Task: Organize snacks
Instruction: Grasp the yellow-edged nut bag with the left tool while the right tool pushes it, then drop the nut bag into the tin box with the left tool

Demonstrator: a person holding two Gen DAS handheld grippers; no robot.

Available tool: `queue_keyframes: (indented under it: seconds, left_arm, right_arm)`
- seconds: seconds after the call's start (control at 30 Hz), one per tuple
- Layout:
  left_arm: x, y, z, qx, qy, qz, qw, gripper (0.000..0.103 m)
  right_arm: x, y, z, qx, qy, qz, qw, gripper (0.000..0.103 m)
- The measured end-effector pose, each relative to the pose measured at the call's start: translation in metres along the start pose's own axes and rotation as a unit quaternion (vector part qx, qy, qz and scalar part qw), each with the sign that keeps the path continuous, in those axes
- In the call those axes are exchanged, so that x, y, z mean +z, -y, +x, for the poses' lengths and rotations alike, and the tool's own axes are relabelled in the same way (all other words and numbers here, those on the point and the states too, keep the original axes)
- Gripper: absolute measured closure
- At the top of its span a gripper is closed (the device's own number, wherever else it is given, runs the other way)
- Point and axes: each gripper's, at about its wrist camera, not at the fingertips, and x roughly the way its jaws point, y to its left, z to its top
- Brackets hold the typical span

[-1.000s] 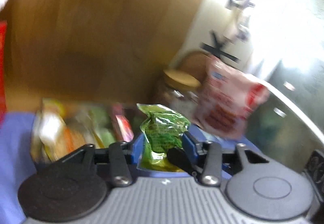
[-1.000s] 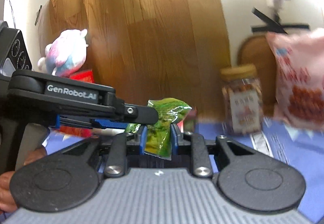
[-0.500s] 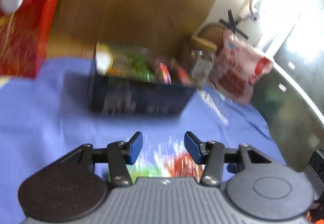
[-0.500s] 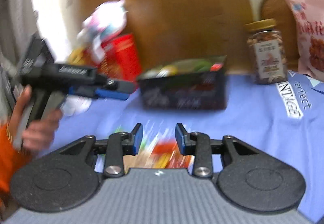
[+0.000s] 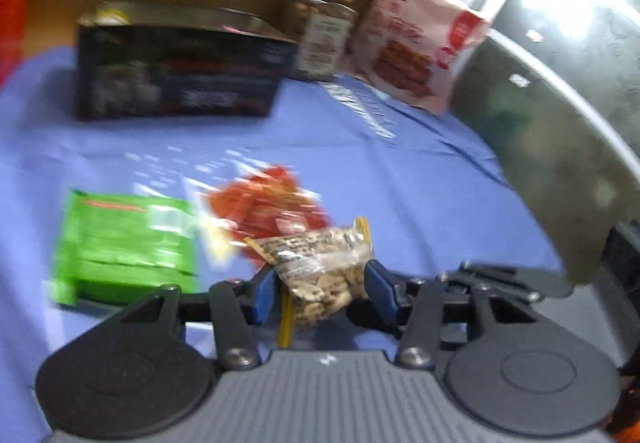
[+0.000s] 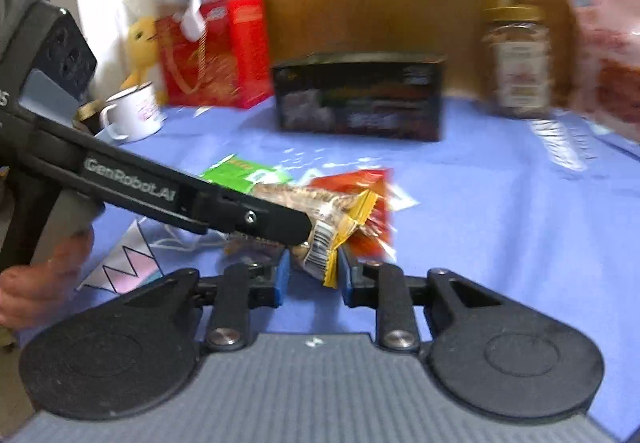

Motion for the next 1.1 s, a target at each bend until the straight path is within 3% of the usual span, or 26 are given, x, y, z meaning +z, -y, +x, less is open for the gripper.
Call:
queue_keyframes:
  seconds: [0.2, 0.33, 0.4, 0.47, 0.53, 0.63, 0.77, 0.87, 0.93, 1.03, 1.1]
  left_arm:
    - [-0.019, 0.016, 0.024, -0.011, 0.047, -0.007, 0.9988, 0.055]
    - [-0.024, 0.024, 0.021, -0.002, 0.062, 0.013, 0.9980, 0.050]
    - [-0.022, 0.022, 0.019, -0.002, 0.062, -0.003, 0.9981, 0.049]
    - [-0.018, 0.015, 0.019, -0.006, 0.058, -0.030, 0.9979, 0.057]
    - [-0.013, 0.016, 0.020, 0.007, 0.051, -0.027, 0.9983, 0.065]
    - [-0.004, 0.023, 0.007, 0.009, 0.066, -0.014, 0.9977, 0.066]
    - [0.032, 0.024, -0.026, 0.025, 0.116, 0.016, 0.9928, 0.066]
    - [0.079, 0.005, -0.037, 0.042, 0.143, 0.005, 0.9888, 0.067]
    - [0.114, -0.010, -0.033, 0.074, 0.167, 0.020, 0.9830, 0.061]
    - [0.151, -0.045, -0.002, 0.090, 0.154, 0.012, 0.9839, 0.053]
    - [0.158, -0.068, 0.015, 0.135, 0.125, -0.029, 0.9826, 0.058]
  right_arm:
    - [-0.017, 0.032, -0.015, -0.011, 0.003, 0.055, 0.998, 0.075]
    - [-0.018, 0.036, -0.014, -0.005, 0.008, 0.042, 0.999, 0.073]
    - [-0.015, 0.034, -0.013, -0.004, 0.010, 0.030, 0.999, 0.072]
    - [-0.014, 0.036, -0.011, 0.003, 0.009, 0.025, 1.000, 0.072]
    - [-0.012, 0.035, -0.011, 0.005, 0.013, 0.023, 1.000, 0.077]
    - [-0.007, 0.027, -0.019, 0.002, 0.041, 0.009, 0.999, 0.081]
    - [0.029, 0.019, -0.021, 0.017, 0.090, -0.010, 0.996, 0.081]
    - [0.075, 0.018, 0.003, 0.025, 0.114, -0.028, 0.993, 0.081]
    - [0.113, 0.020, 0.033, 0.033, 0.123, -0.030, 0.991, 0.079]
    - [0.151, 0.026, 0.087, 0.015, 0.100, -0.026, 0.994, 0.062]
    - [0.145, 0.031, 0.100, -0.040, 0.072, -0.030, 0.996, 0.063]
